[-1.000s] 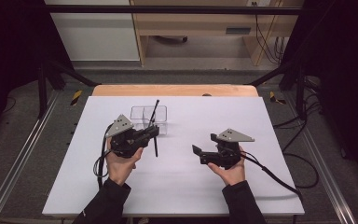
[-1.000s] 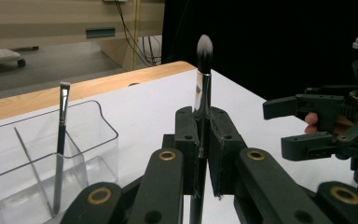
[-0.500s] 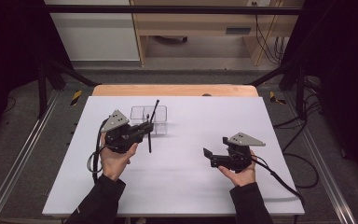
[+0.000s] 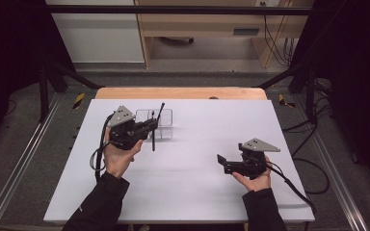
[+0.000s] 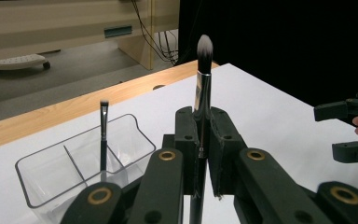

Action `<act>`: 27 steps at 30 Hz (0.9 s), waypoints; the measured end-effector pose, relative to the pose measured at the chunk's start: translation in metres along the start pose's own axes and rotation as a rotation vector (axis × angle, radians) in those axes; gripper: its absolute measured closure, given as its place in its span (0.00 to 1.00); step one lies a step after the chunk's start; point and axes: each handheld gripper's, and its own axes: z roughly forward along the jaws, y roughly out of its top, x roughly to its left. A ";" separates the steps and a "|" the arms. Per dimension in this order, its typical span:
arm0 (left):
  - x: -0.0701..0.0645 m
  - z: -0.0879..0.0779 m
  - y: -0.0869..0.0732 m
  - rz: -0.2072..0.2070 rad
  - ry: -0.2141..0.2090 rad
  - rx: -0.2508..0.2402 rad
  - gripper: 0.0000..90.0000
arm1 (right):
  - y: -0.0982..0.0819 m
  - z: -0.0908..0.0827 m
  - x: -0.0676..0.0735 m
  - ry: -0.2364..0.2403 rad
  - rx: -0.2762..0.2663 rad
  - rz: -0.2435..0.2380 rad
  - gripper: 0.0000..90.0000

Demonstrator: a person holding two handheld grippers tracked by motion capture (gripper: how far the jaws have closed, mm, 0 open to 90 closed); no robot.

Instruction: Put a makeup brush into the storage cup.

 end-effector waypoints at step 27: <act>0.019 0.019 0.017 -0.017 0.044 0.007 0.92 | -0.010 -0.009 -0.018 -0.070 0.041 -0.012 0.07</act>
